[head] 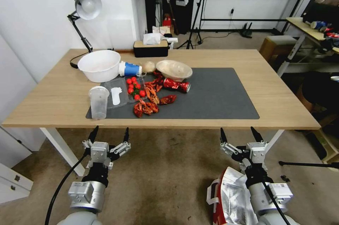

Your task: Pick up the food delivery bag from the floor and place it on the table.

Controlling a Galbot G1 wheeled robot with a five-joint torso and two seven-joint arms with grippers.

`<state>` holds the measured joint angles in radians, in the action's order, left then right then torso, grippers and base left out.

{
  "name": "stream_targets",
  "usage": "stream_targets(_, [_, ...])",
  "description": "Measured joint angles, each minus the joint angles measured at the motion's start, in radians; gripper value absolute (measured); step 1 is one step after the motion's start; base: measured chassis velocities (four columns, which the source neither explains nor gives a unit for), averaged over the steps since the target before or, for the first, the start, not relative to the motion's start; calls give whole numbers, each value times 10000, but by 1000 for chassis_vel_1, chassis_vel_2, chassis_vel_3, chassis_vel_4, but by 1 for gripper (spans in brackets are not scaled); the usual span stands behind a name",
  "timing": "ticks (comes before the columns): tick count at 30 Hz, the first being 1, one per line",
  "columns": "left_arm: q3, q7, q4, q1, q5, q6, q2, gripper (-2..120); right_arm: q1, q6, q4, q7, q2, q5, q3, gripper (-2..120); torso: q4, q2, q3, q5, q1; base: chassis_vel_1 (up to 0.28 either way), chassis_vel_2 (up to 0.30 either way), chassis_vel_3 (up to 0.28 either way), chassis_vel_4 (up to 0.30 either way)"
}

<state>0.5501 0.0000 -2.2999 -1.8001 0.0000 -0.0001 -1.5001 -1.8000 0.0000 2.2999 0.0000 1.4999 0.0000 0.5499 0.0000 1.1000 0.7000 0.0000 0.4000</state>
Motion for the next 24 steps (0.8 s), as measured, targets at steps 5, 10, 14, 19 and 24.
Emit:
stream_targets(5, [0, 0, 0, 0, 0, 0, 0, 100, 0, 0, 0, 0, 0, 0, 0, 100, 0, 0, 0, 0, 0, 0, 0, 0, 0])
stream_targets(10, [0, 0, 0, 0, 0, 0, 0, 100, 0, 0, 0, 0, 0, 0, 0, 100, 0, -1, 0, 0, 0, 0, 0, 0, 0])
stream_targets(14, [0, 0, 0, 0, 0, 0, 0, 100, 0, 0, 0, 0, 0, 0, 0, 100, 0, -1, 0, 0, 0, 0, 0, 0, 0])
stream_targets(19, [-36, -23, 176, 279, -191, -134, 290, 100, -5, -86, 479, 126, -336, 582, 233, 100, -11, -2, -1, 6, 1, 0, 0, 0, 0])
stream_targets(24, [-379, -248, 1091, 1554, -1335, -796, 1639, 100, 13, -243, 942, 349, -666, 1281, 410, 100, -1, -2, -1, -3, -2, 0, 0, 0, 0])
